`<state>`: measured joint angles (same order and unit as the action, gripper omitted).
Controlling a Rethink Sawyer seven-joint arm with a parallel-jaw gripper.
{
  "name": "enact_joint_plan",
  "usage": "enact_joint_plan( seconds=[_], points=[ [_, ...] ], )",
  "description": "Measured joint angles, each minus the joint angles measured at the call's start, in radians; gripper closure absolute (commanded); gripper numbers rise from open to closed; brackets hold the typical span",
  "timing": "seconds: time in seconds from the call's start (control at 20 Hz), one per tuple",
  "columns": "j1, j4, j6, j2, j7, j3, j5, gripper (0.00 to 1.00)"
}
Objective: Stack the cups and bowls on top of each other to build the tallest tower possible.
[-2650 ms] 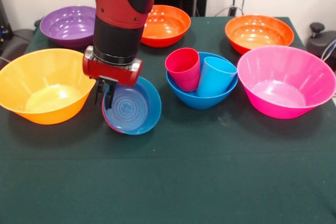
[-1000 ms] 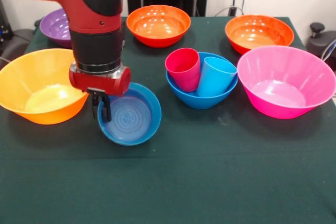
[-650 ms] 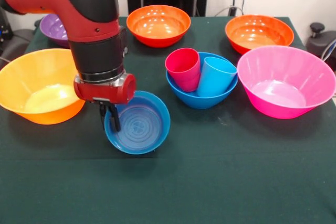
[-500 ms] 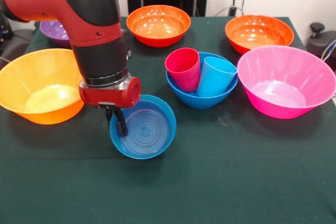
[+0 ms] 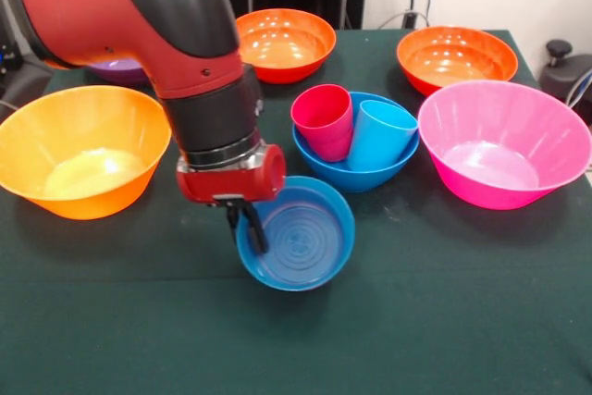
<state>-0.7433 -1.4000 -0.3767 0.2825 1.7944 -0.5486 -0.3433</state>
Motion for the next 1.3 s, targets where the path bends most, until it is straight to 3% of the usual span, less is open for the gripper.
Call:
enact_joint_plan(
  seconds=[1.0, 1.3],
  points=[
    [0.008, -0.001, 0.0, -0.002, 0.0, -0.026, -0.045, 1.0],
    [0.015, -0.003, 0.0, 0.009, 0.0, -0.026, -0.086, 1.0]
  ],
)
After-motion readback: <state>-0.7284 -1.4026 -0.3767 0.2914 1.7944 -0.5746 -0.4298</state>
